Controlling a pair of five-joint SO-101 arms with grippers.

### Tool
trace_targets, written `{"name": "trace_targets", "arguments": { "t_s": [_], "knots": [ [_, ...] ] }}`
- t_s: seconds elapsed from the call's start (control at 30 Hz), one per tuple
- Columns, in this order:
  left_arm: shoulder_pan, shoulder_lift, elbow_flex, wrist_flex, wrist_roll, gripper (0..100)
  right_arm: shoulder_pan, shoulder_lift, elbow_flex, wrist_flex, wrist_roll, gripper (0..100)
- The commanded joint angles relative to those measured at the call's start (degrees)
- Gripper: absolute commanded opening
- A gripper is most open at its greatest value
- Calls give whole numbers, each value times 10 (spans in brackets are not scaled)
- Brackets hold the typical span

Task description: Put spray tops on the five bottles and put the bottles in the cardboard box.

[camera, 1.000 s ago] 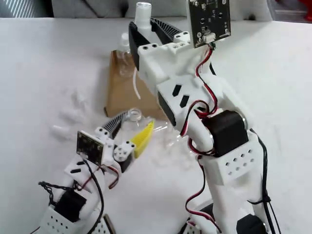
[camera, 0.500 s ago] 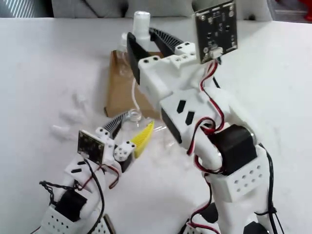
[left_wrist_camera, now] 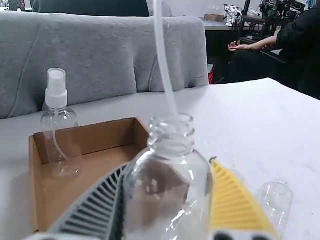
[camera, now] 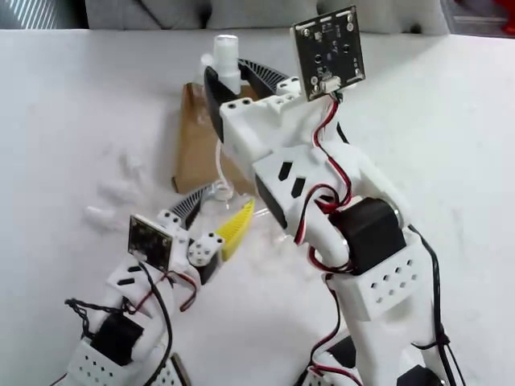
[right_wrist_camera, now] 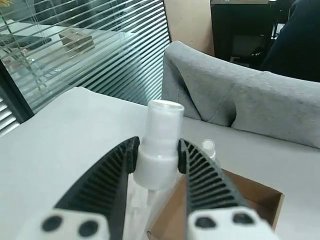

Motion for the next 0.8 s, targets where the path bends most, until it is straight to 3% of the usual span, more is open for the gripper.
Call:
{"name": "trace_targets", "arguments": {
  "t_s": [0.0, 0.27, 0.47, 0.77],
  "knots": [
    [-3, -7, -4, -18, -4, 20, -3, -15, 0, 3, -5, 17],
    [-4, -7, -4, -18, -4, 20, -4, -36, 86, 18, -5, 17],
    [-4, -7, 16, -46, -4, 20, -47, -116, 184, 15, -4, 17],
    [-9, -7, 25, -60, -4, 20, -58, -235, 391, -116, 0, 18]
  ]
}}
